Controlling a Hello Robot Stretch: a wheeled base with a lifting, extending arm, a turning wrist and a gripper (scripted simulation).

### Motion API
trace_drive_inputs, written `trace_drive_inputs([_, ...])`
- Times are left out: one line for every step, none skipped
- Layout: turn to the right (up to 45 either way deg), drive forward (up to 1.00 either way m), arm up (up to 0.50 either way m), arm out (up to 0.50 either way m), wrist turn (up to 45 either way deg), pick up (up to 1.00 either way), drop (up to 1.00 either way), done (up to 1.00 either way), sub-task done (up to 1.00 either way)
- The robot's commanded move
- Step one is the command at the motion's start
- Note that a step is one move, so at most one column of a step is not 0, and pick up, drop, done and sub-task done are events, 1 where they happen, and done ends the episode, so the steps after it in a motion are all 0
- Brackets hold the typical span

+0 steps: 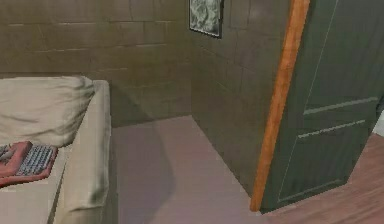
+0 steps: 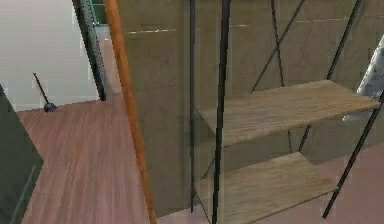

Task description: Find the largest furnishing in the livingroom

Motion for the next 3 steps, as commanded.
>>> trace_drive_inputs([-45.0,0.0,0.0,0.0,0.0,0.0,0.0,0.0,0.0])
trace_drive_inputs([-15.0,0.0,0.0,0.0,0.0,0.0,0.0,0.0,0.0])
trace_drive_inputs([0.0,0.0,0.0,0.0,0.0,0.0,0.0,1.0,0.0])
